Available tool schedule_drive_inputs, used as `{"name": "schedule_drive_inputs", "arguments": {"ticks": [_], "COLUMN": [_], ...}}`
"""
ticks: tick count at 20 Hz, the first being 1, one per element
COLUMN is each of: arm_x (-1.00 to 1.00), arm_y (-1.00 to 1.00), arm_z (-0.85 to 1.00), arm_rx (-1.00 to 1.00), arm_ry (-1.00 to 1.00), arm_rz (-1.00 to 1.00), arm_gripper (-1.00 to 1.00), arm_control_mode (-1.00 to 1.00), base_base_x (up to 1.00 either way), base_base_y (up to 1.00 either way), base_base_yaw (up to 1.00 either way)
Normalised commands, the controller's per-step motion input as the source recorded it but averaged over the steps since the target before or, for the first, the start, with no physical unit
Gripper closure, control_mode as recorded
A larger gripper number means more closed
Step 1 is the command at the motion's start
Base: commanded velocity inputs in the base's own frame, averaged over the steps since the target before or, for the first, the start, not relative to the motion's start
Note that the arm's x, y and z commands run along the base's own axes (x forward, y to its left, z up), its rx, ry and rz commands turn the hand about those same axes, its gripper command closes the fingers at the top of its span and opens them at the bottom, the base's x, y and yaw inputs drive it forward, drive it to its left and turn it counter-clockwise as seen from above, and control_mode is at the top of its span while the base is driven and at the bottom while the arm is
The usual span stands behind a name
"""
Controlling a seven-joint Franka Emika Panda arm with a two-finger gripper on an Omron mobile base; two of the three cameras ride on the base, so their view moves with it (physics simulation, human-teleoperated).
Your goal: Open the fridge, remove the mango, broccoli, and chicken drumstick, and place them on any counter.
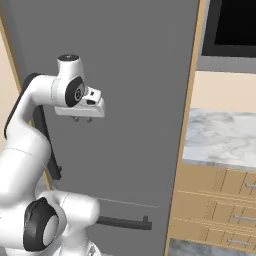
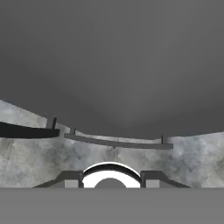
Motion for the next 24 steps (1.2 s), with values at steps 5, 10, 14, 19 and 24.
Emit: {"name": "schedule_drive_inputs", "arguments": {"ticks": [5, 10, 14, 19, 24], "arm_x": [0.0, 0.0, 0.0, 0.0, 0.0], "arm_y": [0.0, 0.0, 0.0, 0.0, 0.0], "arm_z": [0.0, 0.0, 0.0, 0.0, 0.0], "arm_rx": [0.0, 0.0, 0.0, 0.0, 0.0], "arm_ry": [0.0, 0.0, 0.0, 0.0, 0.0], "arm_rz": [0.0, 0.0, 0.0, 0.0, 0.0], "arm_gripper": [-1.0, -1.0, -1.0, -1.0, -1.0], "arm_control_mode": [1.0, 1.0, 1.0, 1.0, 1.0], "base_base_x": [-0.39, -0.87, -0.51, -0.04, 0.0], "base_base_y": [0.1, 0.55, 0.83, 0.98, 0.87], "base_base_yaw": [-0.05, -0.37, -0.47, -0.44, -0.37]}}
